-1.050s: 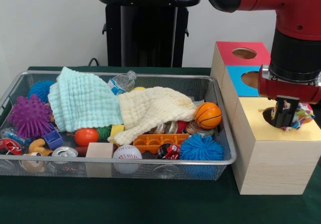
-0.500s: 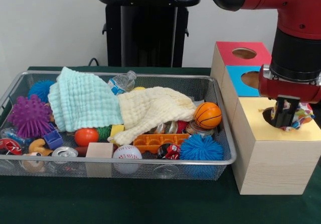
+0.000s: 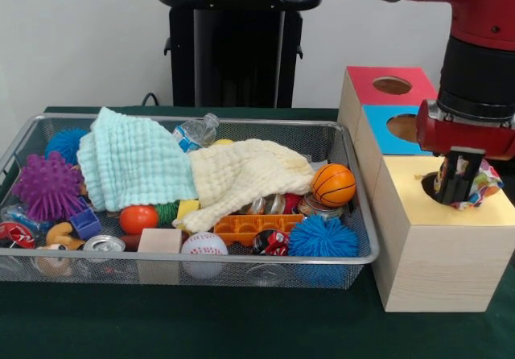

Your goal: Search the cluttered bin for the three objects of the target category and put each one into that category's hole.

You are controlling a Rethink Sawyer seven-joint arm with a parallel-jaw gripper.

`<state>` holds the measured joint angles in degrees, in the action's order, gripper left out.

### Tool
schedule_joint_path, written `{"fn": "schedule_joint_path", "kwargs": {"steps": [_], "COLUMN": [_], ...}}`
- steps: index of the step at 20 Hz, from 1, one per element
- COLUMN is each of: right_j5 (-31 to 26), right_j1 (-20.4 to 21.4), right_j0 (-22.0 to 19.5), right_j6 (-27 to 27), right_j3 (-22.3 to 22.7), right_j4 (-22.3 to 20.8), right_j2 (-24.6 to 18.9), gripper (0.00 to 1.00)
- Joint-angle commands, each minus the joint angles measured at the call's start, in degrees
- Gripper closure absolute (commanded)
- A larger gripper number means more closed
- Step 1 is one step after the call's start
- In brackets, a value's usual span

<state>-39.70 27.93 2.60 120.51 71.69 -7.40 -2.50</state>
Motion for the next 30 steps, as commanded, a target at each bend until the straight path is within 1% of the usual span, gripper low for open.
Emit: {"fn": "schedule_joint_path", "kwargs": {"steps": [1,6,8,10,12,13,15,16,18,22,27,29,30], "right_j5": [24.5,18.2,15.8,13.5,11.0,9.5,5.8,3.1,1.2,-1.4,-2.5,-2.5,-3.5], "right_j1": [-12.1,-10.5,-9.7,-8.0,-7.2,-7.4,-8.5,-9.4,-9.7,-9.0,-8.4,-8.1,-7.9], "right_j0": [-3.4,-8.3,-9.6,-10.3,-10.8,-11.0,-10.5,-10.2,-10.6,-11.4,-13.4,-14.1,-14.3], "right_j6": [3.7,-2.4,-3.5,-3.7,-4.8,-5.6,-8.2,-9.5,-10.5,-12.4,-15.3,-15.6,-15.7], "right_j3": [8.8,10.6,11.1,11.8,11.7,10.9,8.0,5.7,4.8,4.6,5.4,6.2,6.4], "right_j4": [-9.6,-6.7,-5.5,-5.1,-5.5,-6.1,-7.8,-8.8,-9.3,-10.5,-11.8,-12.2,-12.1], "right_j2": [0.0,-5.3,-6.7,-7.3,-7.7,-8.0,-7.8,-7.5,-7.8,-7.9,-8.9,-9.4,-9.7], "gripper": [1.00,1.00,1.00,1.00,1.00,1.00,1.00,1.00,1.00,1.00,1.00,1.00,1.00]}}
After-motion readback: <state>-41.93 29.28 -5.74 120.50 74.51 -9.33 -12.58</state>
